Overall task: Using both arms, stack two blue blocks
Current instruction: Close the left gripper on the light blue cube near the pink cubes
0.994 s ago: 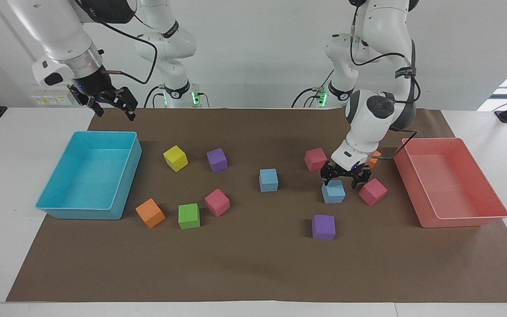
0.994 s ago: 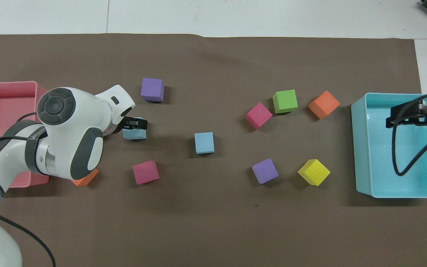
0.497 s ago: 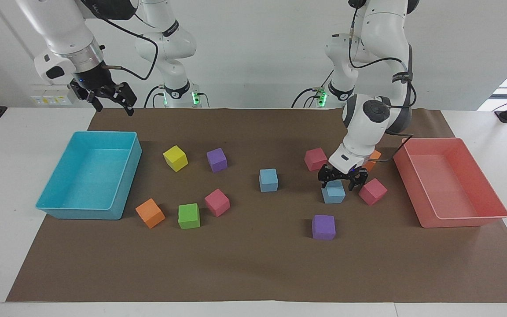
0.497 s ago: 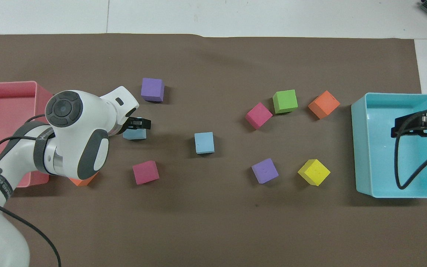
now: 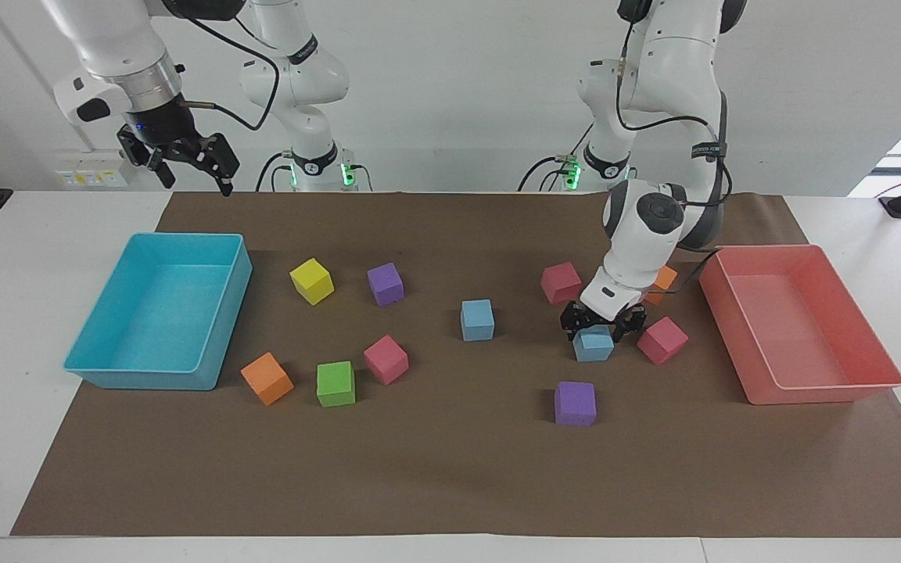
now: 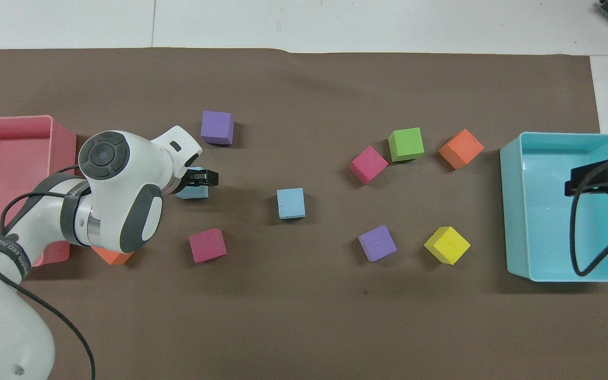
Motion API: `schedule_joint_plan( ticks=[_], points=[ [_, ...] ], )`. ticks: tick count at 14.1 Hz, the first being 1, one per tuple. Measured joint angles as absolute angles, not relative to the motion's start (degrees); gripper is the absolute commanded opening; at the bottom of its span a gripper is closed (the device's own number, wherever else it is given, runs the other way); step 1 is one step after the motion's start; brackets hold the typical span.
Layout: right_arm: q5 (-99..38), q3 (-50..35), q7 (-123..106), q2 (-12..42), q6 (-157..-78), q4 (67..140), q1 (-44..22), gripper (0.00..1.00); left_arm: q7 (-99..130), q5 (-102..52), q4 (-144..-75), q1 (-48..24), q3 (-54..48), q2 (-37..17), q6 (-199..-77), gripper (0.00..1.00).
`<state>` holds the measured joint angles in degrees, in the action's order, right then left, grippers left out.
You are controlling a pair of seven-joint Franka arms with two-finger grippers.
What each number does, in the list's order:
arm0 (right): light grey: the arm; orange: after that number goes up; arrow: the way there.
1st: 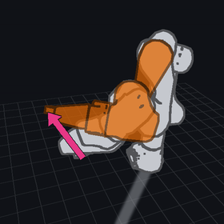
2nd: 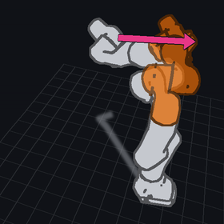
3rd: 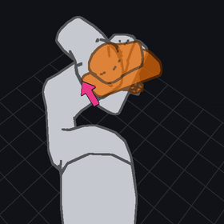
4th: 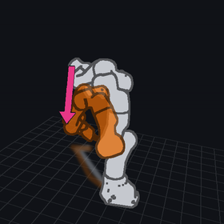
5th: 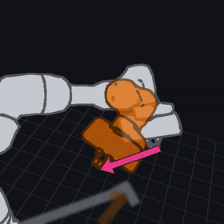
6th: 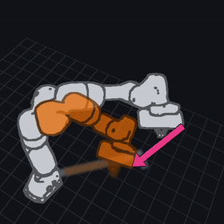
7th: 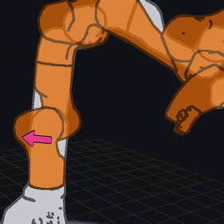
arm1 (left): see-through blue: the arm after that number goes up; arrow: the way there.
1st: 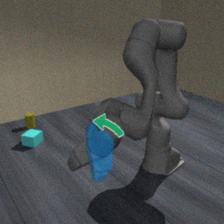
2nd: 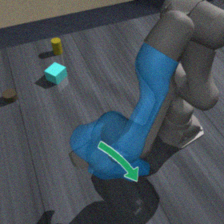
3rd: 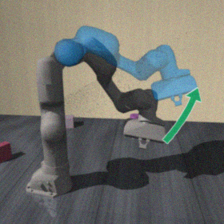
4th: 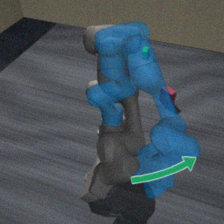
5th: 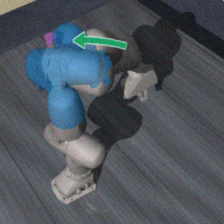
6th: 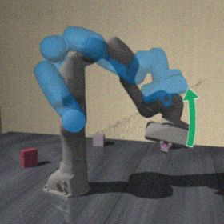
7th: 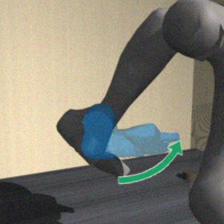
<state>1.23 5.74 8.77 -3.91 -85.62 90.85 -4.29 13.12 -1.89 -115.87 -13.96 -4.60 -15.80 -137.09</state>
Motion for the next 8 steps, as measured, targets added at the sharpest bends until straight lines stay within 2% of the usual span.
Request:
schedule_joint_plan(
  ticks=[2,3,4,5,6,8],
  points=[
    [1.24,5.74,8.77,-3.91,-85.62,90.85,-4.29,1.0,13.88,-1.89,-115.93,-13.96,-4.6,-15.82,-137.08,1.0],
    [1.24,5.74,8.77,-3.91,-85.62,90.85,-4.29,1.0,14.2,-1.89,-116.03,-13.98,-4.6,-15.82,-137.06,0.89],
    [1.24,5.74,8.77,-3.91,-85.62,90.85,-4.29,1.0,14.4,-1.89,-116.13,-14.0,-4.61,-15.82,-137.02,0.73],
    [1.24,5.74,8.77,-3.91,-85.62,90.77,-4.3,1.0,14.48,-1.89,-116.23,-14.04,-4.63,-15.82,-137.0,0.44],
    [1.24,5.71,8.76,-3.91,-85.62,90.58,-4.32,1.0,14.53,-1.89,-116.29,-14.07,-4.63,-15.82,-137.0,0.27],
    [1.24,5.63,8.76,-3.91,-85.62,90.3,-4.36,1.0,14.59,-1.89,-116.32,-14.08,-4.63,-15.82,-136.99,0.11]
  ],
)
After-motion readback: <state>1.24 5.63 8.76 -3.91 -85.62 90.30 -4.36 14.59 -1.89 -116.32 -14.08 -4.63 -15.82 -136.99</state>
